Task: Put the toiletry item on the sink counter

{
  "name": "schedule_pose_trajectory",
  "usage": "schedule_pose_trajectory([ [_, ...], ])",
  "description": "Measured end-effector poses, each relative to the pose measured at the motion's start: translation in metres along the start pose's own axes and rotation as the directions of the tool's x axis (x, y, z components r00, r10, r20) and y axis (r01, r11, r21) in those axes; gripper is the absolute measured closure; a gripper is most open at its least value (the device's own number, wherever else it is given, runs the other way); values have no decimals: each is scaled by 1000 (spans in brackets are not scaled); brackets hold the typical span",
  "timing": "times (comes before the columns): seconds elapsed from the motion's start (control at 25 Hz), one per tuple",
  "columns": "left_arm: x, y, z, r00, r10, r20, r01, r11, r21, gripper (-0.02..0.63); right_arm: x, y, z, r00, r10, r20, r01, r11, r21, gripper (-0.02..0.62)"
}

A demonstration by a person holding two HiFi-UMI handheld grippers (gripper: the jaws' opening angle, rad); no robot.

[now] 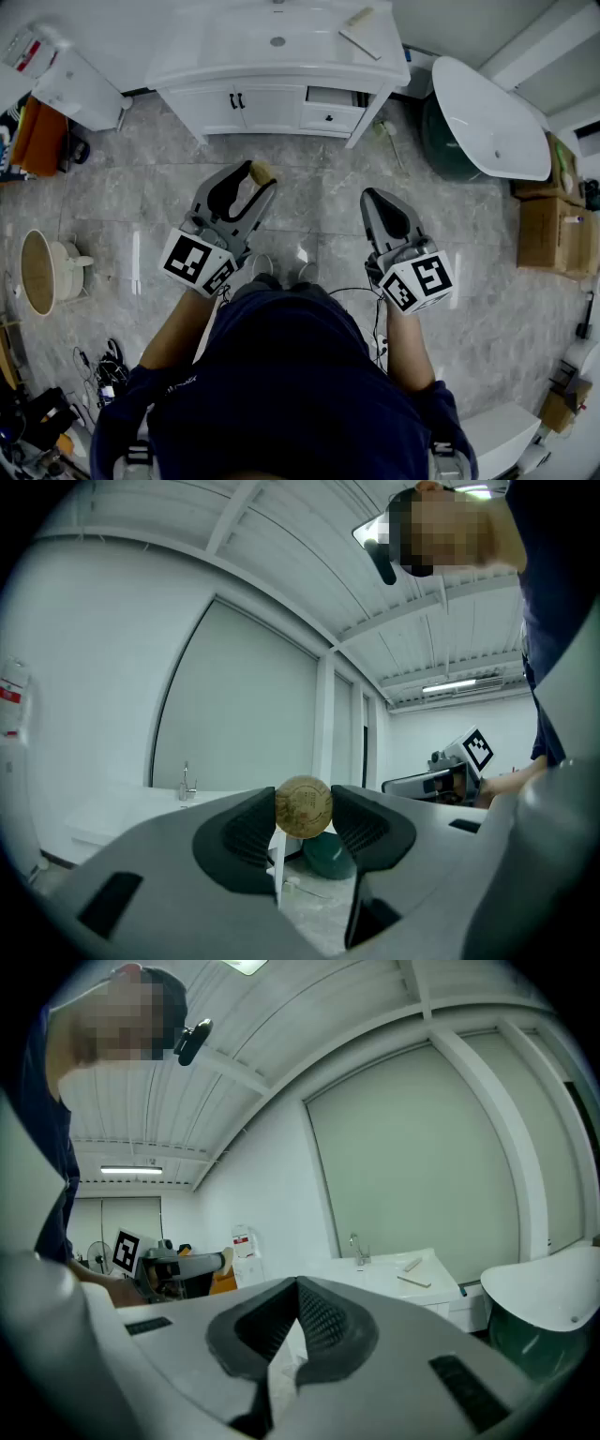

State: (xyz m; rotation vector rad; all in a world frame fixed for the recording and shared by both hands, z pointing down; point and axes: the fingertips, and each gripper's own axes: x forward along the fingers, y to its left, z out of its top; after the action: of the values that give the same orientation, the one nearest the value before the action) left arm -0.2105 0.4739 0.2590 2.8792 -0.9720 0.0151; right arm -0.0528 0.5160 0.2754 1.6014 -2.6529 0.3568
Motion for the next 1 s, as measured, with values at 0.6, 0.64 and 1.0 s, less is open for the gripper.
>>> schedule_pose_trajectory([
  [0.6,24,-23,-1,1000,22,-14,-22,1000,8,401,-12,-33,-1,1000,10,-7,-10,1000,-6,591],
  [0.64,25,-26,-2,1000,24,-14,-24,1000,7,401,-15,-33,-1,1000,15,-6,-15,1000,-8,591],
  [1.0,35,-56,-4,999,31,-8,-31,999,13,402,-41,-47,-2,999,34,2,-34,999,-13,591],
])
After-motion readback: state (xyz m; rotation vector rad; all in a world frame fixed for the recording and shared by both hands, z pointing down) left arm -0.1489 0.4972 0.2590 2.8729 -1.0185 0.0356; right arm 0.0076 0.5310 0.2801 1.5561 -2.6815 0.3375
